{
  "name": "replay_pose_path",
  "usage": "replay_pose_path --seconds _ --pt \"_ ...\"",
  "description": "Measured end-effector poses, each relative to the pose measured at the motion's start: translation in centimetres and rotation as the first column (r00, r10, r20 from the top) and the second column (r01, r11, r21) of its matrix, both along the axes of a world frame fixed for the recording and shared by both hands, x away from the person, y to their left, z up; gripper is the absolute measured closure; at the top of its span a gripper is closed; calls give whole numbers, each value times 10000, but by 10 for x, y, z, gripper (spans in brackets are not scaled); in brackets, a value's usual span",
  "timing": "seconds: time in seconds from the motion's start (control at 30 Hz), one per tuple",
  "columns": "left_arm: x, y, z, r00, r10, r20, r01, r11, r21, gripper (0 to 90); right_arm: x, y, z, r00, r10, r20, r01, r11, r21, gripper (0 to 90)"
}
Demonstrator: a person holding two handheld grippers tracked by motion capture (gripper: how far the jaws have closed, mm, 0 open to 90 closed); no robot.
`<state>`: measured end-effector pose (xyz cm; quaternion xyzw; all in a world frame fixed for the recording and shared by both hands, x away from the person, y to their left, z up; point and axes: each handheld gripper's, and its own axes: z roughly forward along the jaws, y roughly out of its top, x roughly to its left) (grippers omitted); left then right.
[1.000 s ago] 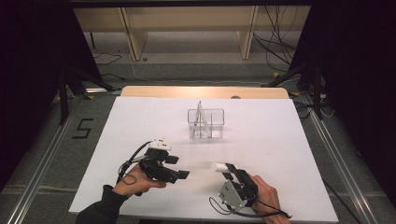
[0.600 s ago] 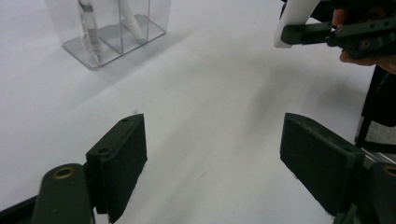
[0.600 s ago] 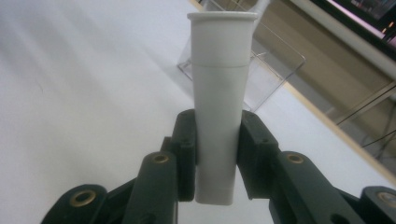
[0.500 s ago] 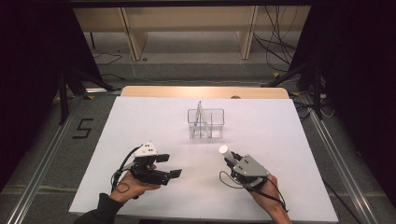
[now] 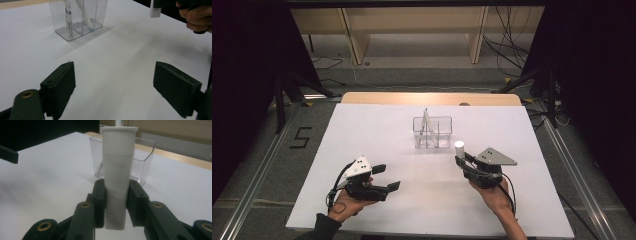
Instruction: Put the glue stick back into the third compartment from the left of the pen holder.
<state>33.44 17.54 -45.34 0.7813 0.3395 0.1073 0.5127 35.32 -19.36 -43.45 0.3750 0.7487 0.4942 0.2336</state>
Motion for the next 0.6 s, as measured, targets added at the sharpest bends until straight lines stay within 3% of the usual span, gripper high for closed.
replay_pose_path --seconds 0.33,0.6 --pt "-2 9 -3 9996 279 -7 -279 9992 -278 172 21 1 8 9992 -149 -384 178 9967 787 708" --pt "-3 14 -7 9995 324 18 -324 9993 -168 173 36 6 21 9981 -293 -535 329 9973 664 708"
